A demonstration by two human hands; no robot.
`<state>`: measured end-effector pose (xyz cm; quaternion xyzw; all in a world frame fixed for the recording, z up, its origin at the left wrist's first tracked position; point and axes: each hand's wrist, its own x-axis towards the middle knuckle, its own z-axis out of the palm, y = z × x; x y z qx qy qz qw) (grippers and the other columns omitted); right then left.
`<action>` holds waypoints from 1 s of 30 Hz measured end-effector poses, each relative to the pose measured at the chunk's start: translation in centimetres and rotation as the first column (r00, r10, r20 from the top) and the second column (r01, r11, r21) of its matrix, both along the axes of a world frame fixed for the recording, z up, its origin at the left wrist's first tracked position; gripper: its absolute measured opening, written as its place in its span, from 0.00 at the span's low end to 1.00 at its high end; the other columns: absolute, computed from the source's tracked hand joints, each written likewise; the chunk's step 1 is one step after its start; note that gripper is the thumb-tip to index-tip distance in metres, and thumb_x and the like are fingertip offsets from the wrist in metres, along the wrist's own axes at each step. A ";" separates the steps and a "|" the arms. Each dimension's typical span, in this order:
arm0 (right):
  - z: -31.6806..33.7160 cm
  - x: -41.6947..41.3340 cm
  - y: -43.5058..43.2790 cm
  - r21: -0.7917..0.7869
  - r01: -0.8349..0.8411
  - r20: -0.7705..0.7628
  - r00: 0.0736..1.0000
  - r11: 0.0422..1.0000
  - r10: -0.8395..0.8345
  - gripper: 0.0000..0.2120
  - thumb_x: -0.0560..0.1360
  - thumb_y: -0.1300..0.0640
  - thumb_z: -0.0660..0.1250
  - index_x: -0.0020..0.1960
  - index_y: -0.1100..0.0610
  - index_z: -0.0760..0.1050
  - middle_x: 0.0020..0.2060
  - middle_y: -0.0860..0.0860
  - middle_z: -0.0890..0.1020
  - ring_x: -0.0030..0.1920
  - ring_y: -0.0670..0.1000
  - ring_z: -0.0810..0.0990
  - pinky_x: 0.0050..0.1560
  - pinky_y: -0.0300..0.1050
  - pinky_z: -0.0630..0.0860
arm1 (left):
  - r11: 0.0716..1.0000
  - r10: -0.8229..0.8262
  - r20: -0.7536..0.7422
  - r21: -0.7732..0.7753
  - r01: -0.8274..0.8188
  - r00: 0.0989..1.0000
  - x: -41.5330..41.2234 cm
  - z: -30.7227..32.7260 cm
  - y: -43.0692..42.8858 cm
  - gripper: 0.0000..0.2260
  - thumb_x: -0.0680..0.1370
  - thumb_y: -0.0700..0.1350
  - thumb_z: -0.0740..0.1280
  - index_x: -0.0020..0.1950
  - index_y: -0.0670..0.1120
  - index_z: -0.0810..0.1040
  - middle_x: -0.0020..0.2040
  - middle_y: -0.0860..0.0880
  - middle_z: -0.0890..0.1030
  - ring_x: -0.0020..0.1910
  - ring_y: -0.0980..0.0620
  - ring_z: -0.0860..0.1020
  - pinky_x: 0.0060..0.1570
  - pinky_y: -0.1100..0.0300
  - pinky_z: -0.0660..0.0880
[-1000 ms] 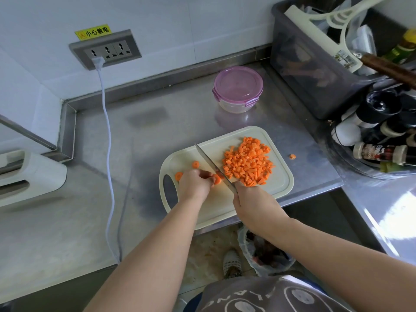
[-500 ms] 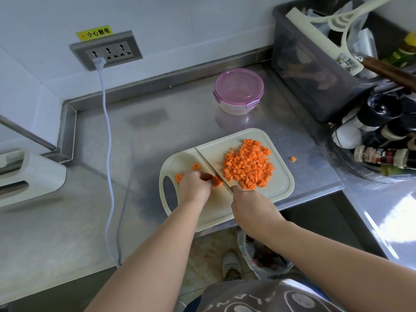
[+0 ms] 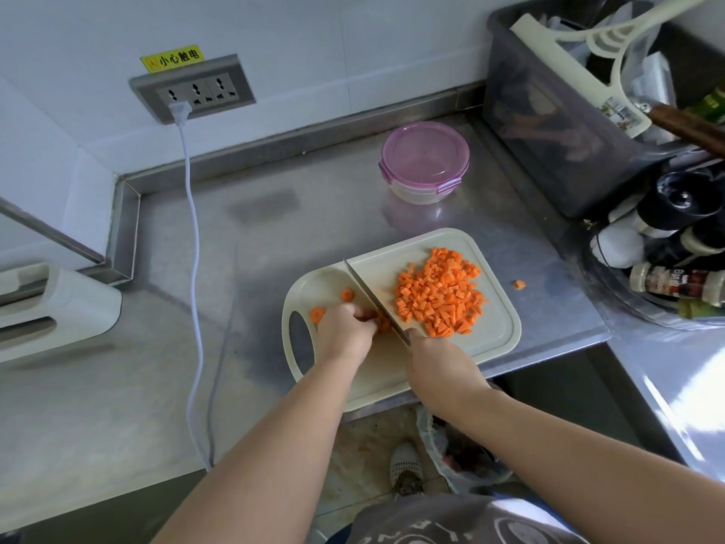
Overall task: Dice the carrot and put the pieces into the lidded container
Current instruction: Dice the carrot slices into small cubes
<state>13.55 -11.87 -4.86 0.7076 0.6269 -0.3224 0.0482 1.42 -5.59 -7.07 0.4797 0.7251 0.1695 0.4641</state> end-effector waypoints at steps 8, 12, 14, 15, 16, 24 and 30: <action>0.5 0.7 0.4 0.154 -0.012 -0.054 0.998 0.988 0.020 0.14 0.81 0.62 0.53 0.65 0.56 0.66 0.45 0.57 0.81 0.45 0.60 0.81 0.45 0.53 0.79 | 0.999 -0.043 -0.010 0.027 0.044 0.999 0.1 0.5 -0.2 0.03 0.75 0.45 0.70 0.41 0.51 0.80 0.44 0.50 0.84 0.49 0.48 0.81 0.53 0.55 0.76; 1.4 2.5 -0.1 0.285 -0.079 -0.049 0.994 0.955 0.097 0.15 0.82 0.57 0.52 0.67 0.55 0.66 0.36 0.52 0.76 0.37 0.57 0.77 0.36 0.48 0.72 | 0.998 -0.011 0.061 0.066 0.007 0.998 -0.6 1.3 -0.5 0.05 0.78 0.43 0.66 0.43 0.48 0.80 0.34 0.55 0.81 0.39 0.54 0.81 0.43 0.61 0.76; 1.8 3.8 -0.8 0.346 -0.151 -0.006 0.987 0.926 0.163 0.16 0.82 0.55 0.52 0.69 0.51 0.66 0.35 0.51 0.76 0.37 0.57 0.77 0.37 0.47 0.73 | 0.967 0.175 0.148 0.158 -0.198 0.973 -2.4 2.5 -0.2 0.05 0.78 0.40 0.66 0.50 0.43 0.81 0.36 0.50 0.80 0.30 0.59 0.79 0.36 0.64 0.75; 2.0 4.5 -1.2 0.380 -0.200 0.033 0.979 0.903 0.203 0.17 0.82 0.55 0.52 0.70 0.50 0.66 0.37 0.51 0.78 0.38 0.56 0.78 0.38 0.48 0.75 | 0.917 0.291 0.210 0.218 -0.335 0.933 -3.8 3.4 0.2 0.07 0.78 0.39 0.65 0.53 0.42 0.80 0.39 0.47 0.81 0.31 0.58 0.79 0.39 0.61 0.77; 2.1 5.1 -1.6 0.424 -0.273 0.096 0.962 0.863 0.257 0.18 0.81 0.55 0.54 0.70 0.49 0.67 0.37 0.50 0.79 0.37 0.56 0.78 0.37 0.48 0.76 | 0.849 0.380 0.232 0.297 -0.437 0.895 -5.3 4.1 0.5 0.08 0.78 0.38 0.64 0.55 0.42 0.80 0.43 0.46 0.81 0.35 0.55 0.81 0.44 0.58 0.77; 0.7 6.9 -1.8 0.491 -0.664 0.394 0.747 0.564 0.536 0.23 0.60 0.59 0.77 0.55 0.52 0.80 0.28 0.46 0.76 0.23 0.52 0.71 0.30 0.40 0.71 | 0.686 -0.578 -0.335 0.294 0.666 0.744 -4.3 6.6 -1.0 0.12 0.73 0.46 0.72 0.57 0.50 0.82 0.54 0.52 0.81 0.54 0.54 0.77 0.55 0.60 0.70; 1.2 7.0 -1.9 0.488 -0.681 0.410 0.732 0.547 0.544 0.25 0.57 0.60 0.78 0.54 0.53 0.81 0.27 0.47 0.75 0.22 0.52 0.71 0.31 0.39 0.72 | 0.602 -0.688 -0.404 0.145 0.785 0.602 -3.2 3.9 -2.0 0.13 0.74 0.50 0.71 0.58 0.53 0.80 0.57 0.56 0.79 0.57 0.56 0.76 0.58 0.57 0.70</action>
